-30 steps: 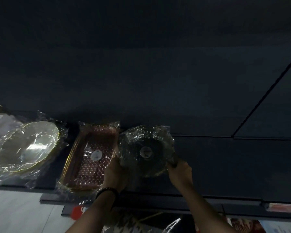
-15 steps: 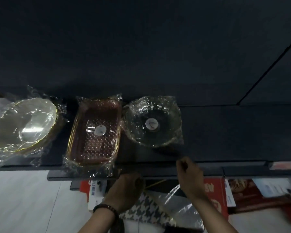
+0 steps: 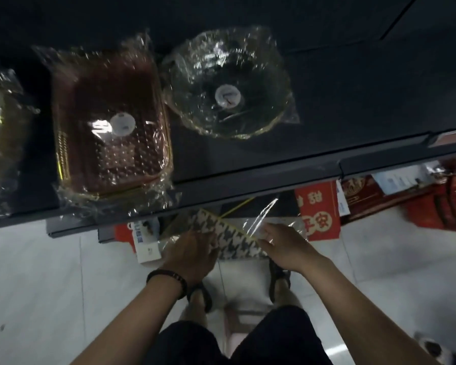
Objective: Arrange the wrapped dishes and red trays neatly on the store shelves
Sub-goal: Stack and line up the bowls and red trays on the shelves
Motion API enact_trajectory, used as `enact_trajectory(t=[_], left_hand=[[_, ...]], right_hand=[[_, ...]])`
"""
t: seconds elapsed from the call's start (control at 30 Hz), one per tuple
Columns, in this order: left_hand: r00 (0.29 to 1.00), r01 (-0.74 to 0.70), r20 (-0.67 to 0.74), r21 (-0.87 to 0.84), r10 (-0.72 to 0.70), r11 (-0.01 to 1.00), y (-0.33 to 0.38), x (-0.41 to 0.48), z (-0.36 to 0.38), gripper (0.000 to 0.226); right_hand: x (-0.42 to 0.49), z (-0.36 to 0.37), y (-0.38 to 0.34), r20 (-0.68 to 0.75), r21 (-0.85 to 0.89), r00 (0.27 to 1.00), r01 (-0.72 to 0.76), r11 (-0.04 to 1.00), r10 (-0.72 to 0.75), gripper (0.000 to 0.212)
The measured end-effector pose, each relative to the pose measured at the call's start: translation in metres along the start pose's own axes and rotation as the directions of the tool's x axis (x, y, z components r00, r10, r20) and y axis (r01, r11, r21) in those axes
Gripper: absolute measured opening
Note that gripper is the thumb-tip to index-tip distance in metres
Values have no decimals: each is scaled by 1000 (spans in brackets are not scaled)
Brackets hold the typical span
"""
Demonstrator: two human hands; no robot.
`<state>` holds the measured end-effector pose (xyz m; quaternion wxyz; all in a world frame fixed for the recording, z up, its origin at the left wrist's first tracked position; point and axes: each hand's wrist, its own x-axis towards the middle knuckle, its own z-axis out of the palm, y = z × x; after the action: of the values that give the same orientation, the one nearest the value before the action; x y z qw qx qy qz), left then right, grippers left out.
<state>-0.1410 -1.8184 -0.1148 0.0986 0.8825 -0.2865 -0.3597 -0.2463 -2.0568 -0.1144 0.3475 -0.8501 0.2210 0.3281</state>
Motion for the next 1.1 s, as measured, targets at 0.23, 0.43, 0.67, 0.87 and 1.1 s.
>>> enact_trajectory(t=[0.23,0.43,0.67,0.87,1.1], left_hand=[[999,32,13,84,-33,996,-5,58,87,41],[995,59,77,74,-65,995,-36,146,167,44],[999,48,-13,-3,-48,999,-69,234,221,32],[967,-17,-255,-47,5,999,-92,283,248,22],[921,-79,-384,-40,58,996,-86,264,242,20]], right_hand=[[72,51,59,115,-169,992,67,983,-47,44],[165,91,109,183,-238,983,66,969,-22,36],[255,113,120,116,-155,985,143,977,-126,48],[308,136,131,-47,-273,971,215,938,-236,46],[292,137,155,-236,-351,903,266,898,-360,42]])
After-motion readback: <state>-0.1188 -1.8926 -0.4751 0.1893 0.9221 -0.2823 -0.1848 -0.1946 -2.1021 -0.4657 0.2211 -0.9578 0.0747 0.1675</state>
